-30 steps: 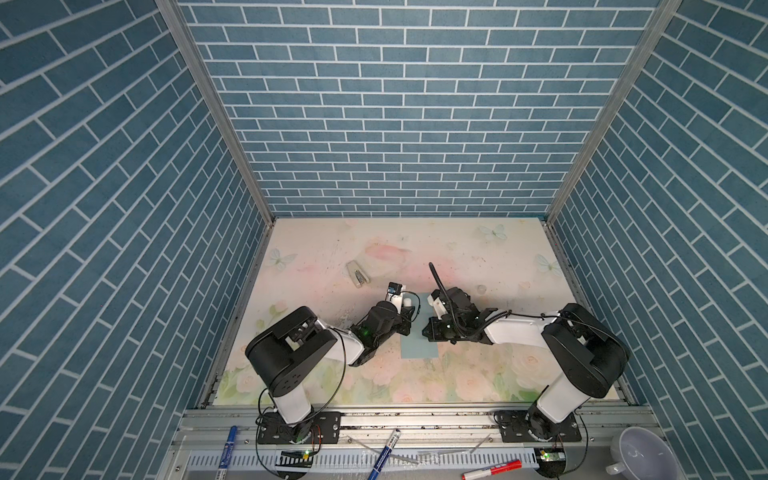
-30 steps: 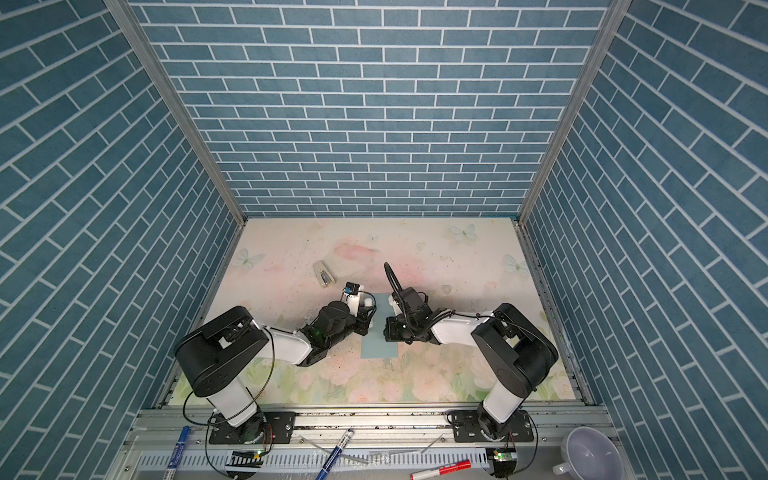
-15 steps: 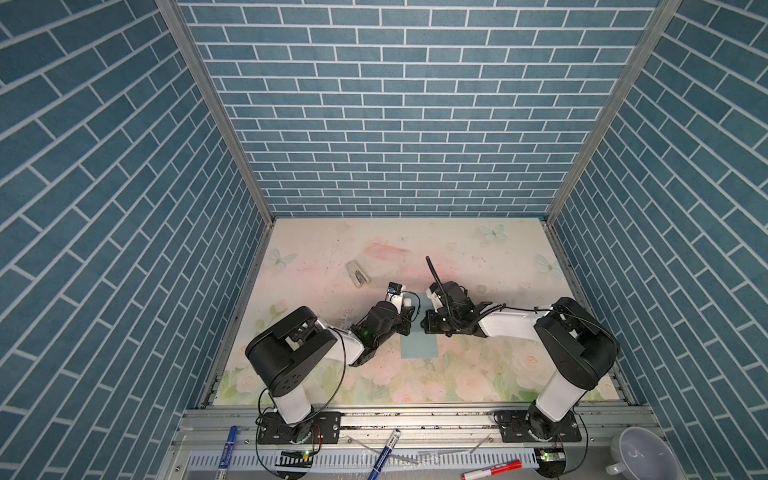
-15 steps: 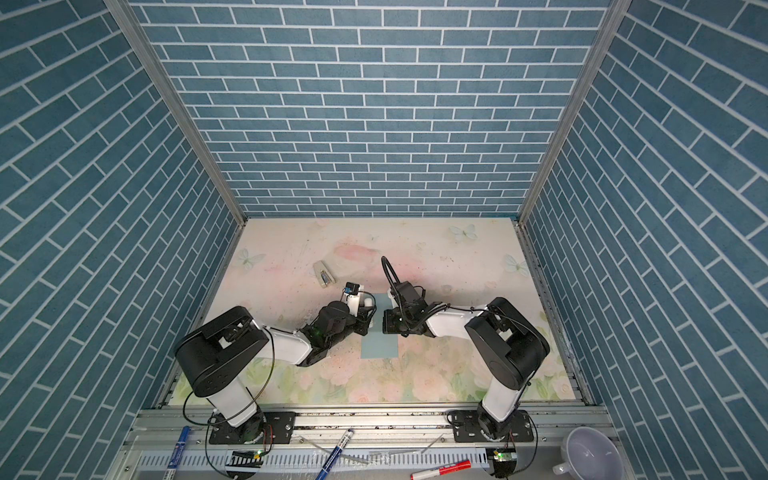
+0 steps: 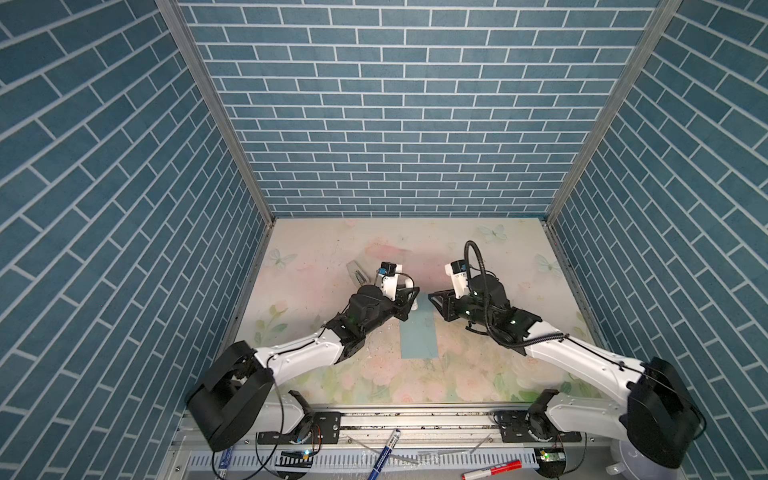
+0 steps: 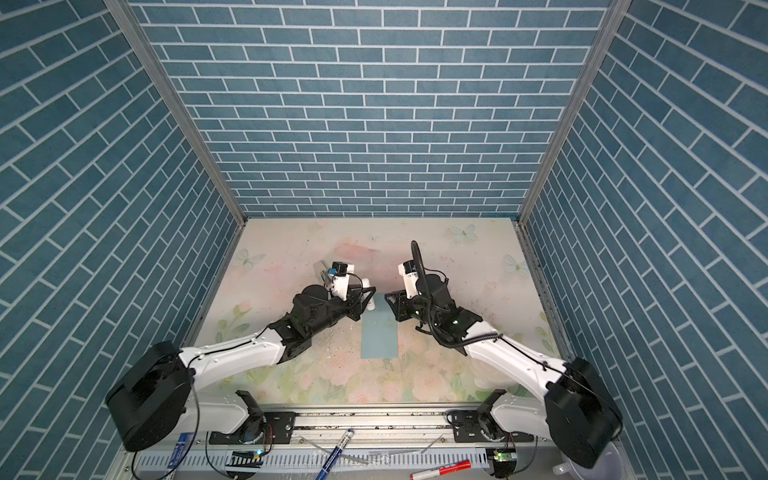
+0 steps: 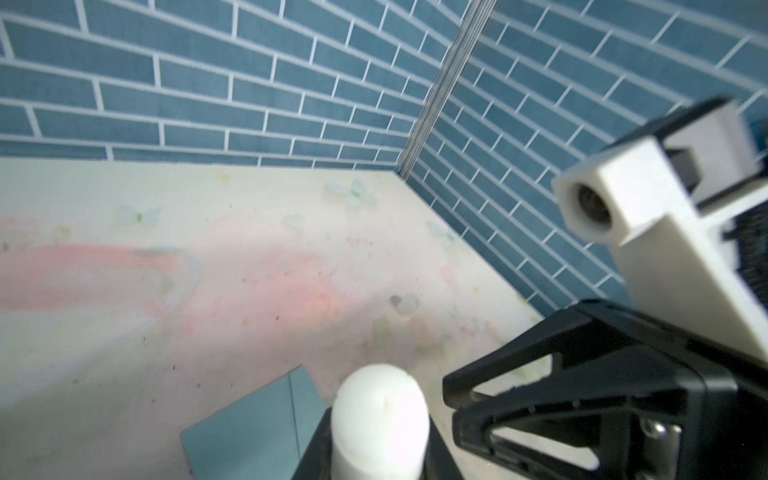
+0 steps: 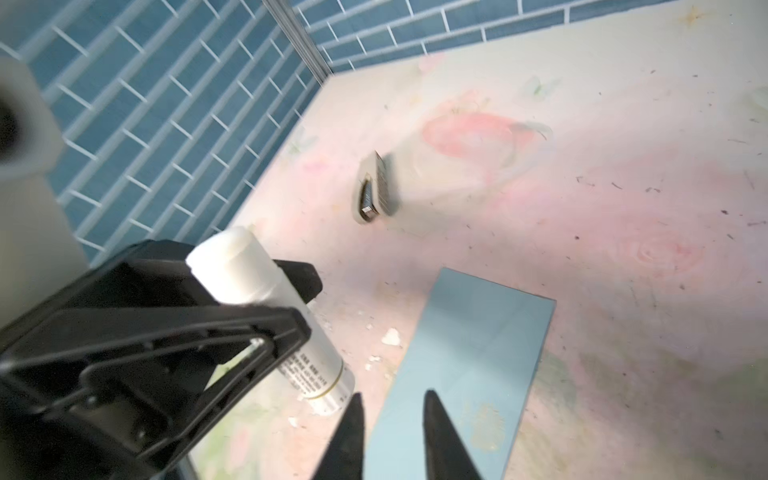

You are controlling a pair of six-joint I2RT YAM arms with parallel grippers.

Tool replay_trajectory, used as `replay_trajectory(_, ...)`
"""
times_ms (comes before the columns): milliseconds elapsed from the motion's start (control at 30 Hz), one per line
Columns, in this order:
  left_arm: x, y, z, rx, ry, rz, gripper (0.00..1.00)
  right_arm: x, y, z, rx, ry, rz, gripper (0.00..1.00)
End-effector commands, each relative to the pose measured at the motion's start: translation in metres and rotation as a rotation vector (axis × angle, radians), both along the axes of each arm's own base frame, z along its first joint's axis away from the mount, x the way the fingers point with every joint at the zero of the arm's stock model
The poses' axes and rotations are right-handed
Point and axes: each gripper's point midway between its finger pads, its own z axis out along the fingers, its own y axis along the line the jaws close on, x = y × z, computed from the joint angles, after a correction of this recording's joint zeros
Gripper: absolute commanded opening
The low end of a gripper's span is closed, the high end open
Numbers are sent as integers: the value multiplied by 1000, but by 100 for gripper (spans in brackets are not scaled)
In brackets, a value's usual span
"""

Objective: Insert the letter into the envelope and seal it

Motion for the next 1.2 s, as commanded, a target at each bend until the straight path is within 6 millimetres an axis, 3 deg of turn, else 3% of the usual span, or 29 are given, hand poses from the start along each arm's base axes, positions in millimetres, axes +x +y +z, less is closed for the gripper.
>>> replay_trajectory(0, -10, 2, 31, -82, -2, -84, 0, -14, -3, 24, 38, -129, 84, 47)
replay_trajectory(67, -12, 8, 52, -164, -5, -118, 0, -28, -1, 43, 102, -174, 144, 61)
replay_trajectory(200, -17, 14, 78, -279, -14, -184, 0, -48, 3, 70, 200, -231, 244, 79)
replay_trajectory(267, -21, 14, 86, -309, -20, -215, 0, -54, 5, 76, 234, -240, 278, 81)
replay_trajectory(533, -28, 11, 104, -430, -7, -281, 0, -62, 18, 84, 295, -256, 373, 73)
replay_trajectory(833, -29, 11, 107, -466, -1, -289, 0, -56, 37, 91, 363, -242, 432, 64)
replay_trajectory(1167, -29, 11, 106, -470, 4, -288, 0, -53, 44, 99, 415, -243, 455, 52)
